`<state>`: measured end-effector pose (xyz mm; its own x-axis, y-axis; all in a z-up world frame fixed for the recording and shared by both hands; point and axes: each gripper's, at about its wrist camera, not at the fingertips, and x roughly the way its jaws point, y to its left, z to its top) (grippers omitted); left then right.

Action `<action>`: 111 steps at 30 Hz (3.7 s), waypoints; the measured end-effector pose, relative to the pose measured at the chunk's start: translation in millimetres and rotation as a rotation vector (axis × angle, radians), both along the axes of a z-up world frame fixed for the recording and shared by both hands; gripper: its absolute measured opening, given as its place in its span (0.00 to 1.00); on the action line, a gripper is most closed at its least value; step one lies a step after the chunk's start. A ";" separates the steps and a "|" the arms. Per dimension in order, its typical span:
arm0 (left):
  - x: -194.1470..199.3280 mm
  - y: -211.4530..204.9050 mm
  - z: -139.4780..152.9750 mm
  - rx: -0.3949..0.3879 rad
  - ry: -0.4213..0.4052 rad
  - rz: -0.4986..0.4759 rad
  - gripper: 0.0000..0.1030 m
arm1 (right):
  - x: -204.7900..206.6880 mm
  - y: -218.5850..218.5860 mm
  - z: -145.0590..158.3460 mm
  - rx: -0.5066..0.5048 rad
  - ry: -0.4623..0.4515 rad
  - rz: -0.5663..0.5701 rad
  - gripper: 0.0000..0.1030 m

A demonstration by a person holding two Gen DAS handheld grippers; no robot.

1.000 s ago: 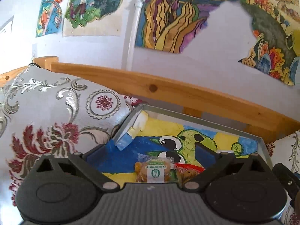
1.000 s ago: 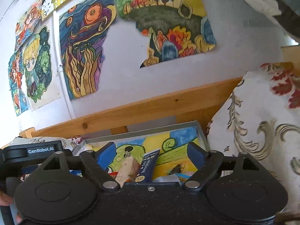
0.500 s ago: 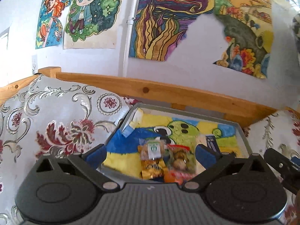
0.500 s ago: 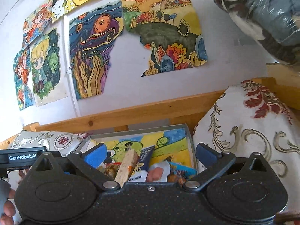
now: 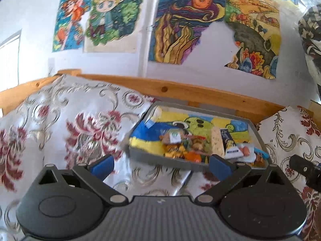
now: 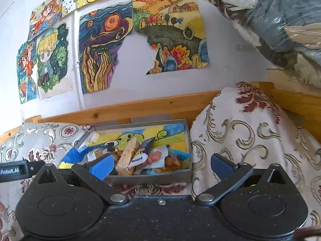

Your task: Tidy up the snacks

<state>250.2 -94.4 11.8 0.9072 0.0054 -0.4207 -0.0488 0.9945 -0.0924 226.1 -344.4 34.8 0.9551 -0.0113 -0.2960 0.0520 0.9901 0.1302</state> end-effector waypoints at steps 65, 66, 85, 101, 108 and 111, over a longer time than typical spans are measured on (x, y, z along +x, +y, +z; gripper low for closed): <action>-134.7 84.9 -63.4 0.002 -0.003 -0.002 0.99 | -127.4 94.2 -51.5 -0.128 0.152 0.037 0.99; -134.9 84.9 -63.5 -0.001 0.000 -0.001 0.99 | -127.5 94.0 -51.5 -0.127 0.151 0.037 0.99; -137.1 83.8 -63.1 -0.014 0.005 -0.005 0.99 | -128.7 94.2 -50.8 -0.124 0.142 0.040 0.99; -135.1 73.8 -55.4 0.089 0.012 0.015 0.99 | -130.0 94.2 -49.2 -0.124 0.138 0.038 0.99; -135.9 71.4 -54.7 0.094 0.003 -0.008 0.99 | -130.0 94.2 -49.3 -0.124 0.138 0.038 0.99; -135.9 71.0 -54.6 0.098 -0.004 -0.010 0.99 | -130.1 94.4 -49.3 -0.124 0.138 0.038 0.99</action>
